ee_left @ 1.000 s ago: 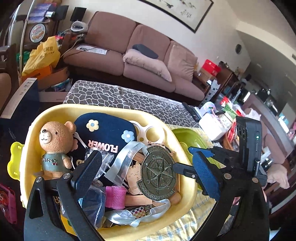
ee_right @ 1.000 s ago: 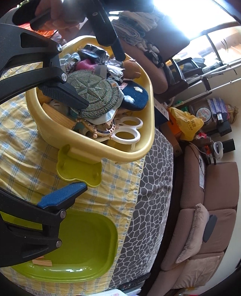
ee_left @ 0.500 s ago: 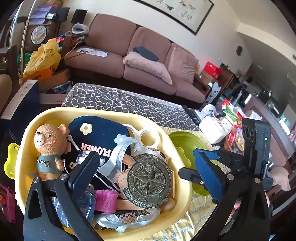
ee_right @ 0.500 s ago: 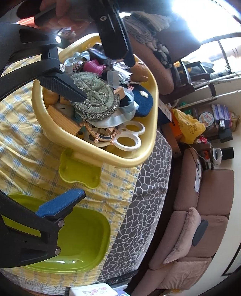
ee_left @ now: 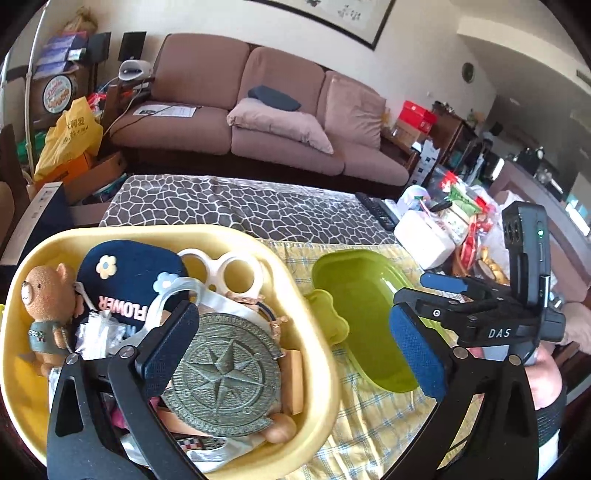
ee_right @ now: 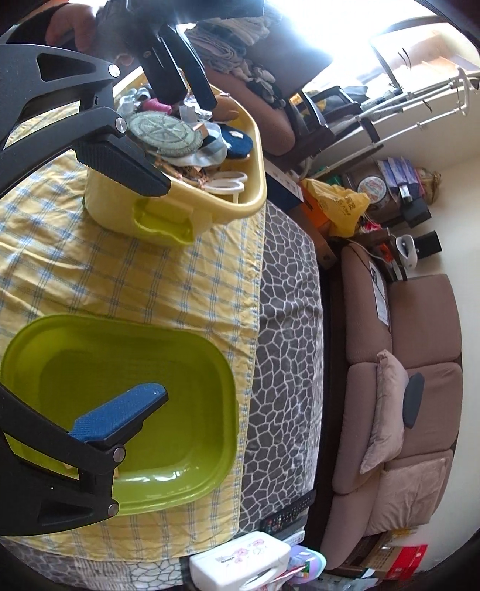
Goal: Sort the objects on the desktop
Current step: 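Move both tools back over the lime-green tray, then lower the right gripper around the pink-marked wooden block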
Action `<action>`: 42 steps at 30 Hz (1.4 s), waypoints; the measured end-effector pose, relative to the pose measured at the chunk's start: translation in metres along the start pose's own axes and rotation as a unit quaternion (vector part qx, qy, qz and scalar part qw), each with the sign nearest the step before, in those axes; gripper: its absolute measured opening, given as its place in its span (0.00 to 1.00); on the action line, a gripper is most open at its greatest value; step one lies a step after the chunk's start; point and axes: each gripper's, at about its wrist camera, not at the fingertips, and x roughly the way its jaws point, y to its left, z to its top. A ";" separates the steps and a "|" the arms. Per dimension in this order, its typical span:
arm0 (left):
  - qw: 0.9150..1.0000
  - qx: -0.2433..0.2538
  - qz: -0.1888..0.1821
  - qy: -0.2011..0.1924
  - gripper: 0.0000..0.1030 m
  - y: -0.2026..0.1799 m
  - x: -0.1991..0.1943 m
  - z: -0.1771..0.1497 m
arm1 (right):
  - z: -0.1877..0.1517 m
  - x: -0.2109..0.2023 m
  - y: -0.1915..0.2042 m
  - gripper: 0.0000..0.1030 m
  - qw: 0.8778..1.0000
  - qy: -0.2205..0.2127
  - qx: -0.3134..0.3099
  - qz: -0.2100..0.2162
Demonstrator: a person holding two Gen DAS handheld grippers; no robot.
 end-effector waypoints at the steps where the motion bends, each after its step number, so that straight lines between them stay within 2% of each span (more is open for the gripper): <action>1: 1.000 0.001 -0.003 0.000 1.00 -0.006 0.002 0.000 | -0.001 -0.002 -0.006 0.99 1.000 -0.001 0.003 -0.005; 10: 0.998 0.021 -0.056 0.017 1.00 -0.059 0.031 -0.007 | -0.012 -0.022 -0.075 0.99 0.998 0.002 0.051 -0.028; 15: 0.996 0.055 -0.066 0.039 1.00 -0.093 0.051 -0.016 | -0.027 -0.026 -0.115 0.99 0.996 0.013 0.077 -0.050; 21: 0.993 0.068 -0.079 0.064 1.00 -0.120 0.073 -0.027 | -0.046 -0.017 -0.147 0.99 0.993 0.037 0.095 -0.063; 23: 0.992 0.067 -0.080 0.072 1.00 -0.124 0.080 -0.030 | -0.051 -0.008 -0.154 0.94 0.992 0.050 0.099 -0.059; 25: 0.992 0.063 -0.081 0.078 1.00 -0.126 0.085 -0.032 | -0.056 0.000 -0.156 0.82 0.992 0.066 0.096 -0.058; 27: 0.991 0.056 -0.083 0.083 1.00 -0.127 0.089 -0.032 | -0.060 0.009 -0.153 0.73 0.991 0.082 0.081 -0.066; 30: 0.992 0.045 -0.085 0.087 1.00 -0.125 0.096 -0.033 | -0.067 0.023 -0.148 0.68 0.990 0.105 0.062 -0.072; 33: 0.992 0.039 -0.082 0.091 1.00 -0.124 0.101 -0.033 | -0.074 0.036 -0.145 0.51 0.988 0.124 0.050 -0.075; 35: 0.992 0.040 -0.079 0.094 1.00 -0.123 0.104 -0.033 | -0.078 0.044 -0.142 0.45 0.986 0.138 0.040 -0.083; 42: 0.991 0.043 -0.073 0.100 1.00 -0.120 0.107 -0.035 | -0.089 0.060 -0.140 0.34 0.980 0.166 0.023 -0.107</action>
